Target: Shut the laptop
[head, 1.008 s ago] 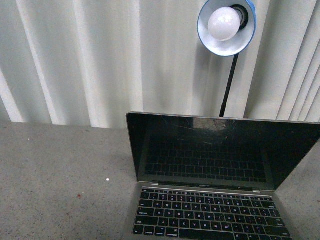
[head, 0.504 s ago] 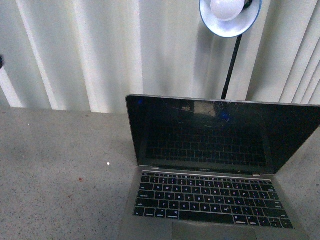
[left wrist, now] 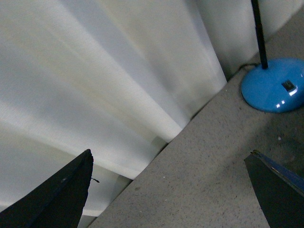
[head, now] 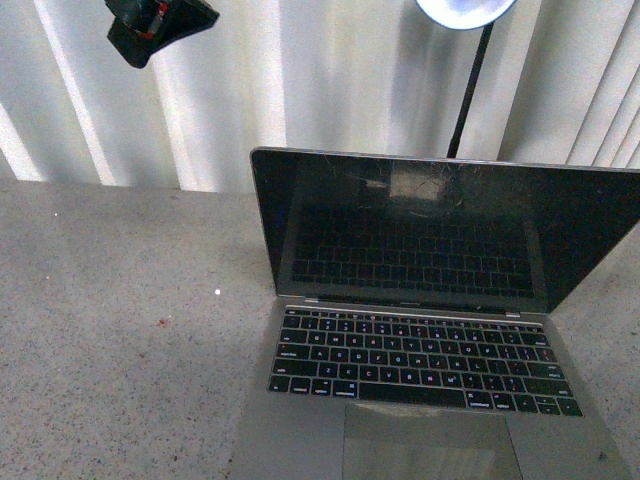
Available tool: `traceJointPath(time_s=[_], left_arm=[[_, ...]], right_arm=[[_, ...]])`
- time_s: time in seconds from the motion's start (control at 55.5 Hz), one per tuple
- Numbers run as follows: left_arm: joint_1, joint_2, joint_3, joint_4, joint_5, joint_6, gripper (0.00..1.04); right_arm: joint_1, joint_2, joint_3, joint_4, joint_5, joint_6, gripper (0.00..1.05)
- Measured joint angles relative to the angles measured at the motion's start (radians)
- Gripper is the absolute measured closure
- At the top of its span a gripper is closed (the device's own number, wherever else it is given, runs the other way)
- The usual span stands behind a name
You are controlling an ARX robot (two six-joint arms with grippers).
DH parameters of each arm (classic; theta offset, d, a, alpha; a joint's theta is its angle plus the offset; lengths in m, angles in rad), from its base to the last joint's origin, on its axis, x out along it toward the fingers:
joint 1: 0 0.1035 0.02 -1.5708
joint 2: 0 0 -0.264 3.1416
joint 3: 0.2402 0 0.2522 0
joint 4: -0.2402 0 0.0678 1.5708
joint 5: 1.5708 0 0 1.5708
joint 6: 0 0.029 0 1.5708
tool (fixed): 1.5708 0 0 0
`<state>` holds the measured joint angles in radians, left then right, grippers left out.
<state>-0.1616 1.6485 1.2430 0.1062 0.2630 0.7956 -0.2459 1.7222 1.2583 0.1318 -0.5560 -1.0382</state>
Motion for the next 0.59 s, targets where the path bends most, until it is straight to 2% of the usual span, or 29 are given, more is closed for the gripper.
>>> traceJointPath(time_s=[0.18, 0.234, 0.594], left_arm=[[-0.033, 0.098, 0.151, -0.193, 0.002, 0.222, 0.07], [-0.045, 0.137, 0.212, -0.272, 0.003, 0.288, 0.07], [-0.082, 0.270, 0.464, -0.521, 0.006, 0.459, 0.07]], right_arm=[[0.010, 0.082, 0.158, -0.189, -0.035, -0.153, 0.07], [0.016, 0.119, 0.227, -0.286, -0.063, -0.208, 0.07], [0.058, 0.229, 0.401, -0.570, -0.068, -0.369, 0.07]])
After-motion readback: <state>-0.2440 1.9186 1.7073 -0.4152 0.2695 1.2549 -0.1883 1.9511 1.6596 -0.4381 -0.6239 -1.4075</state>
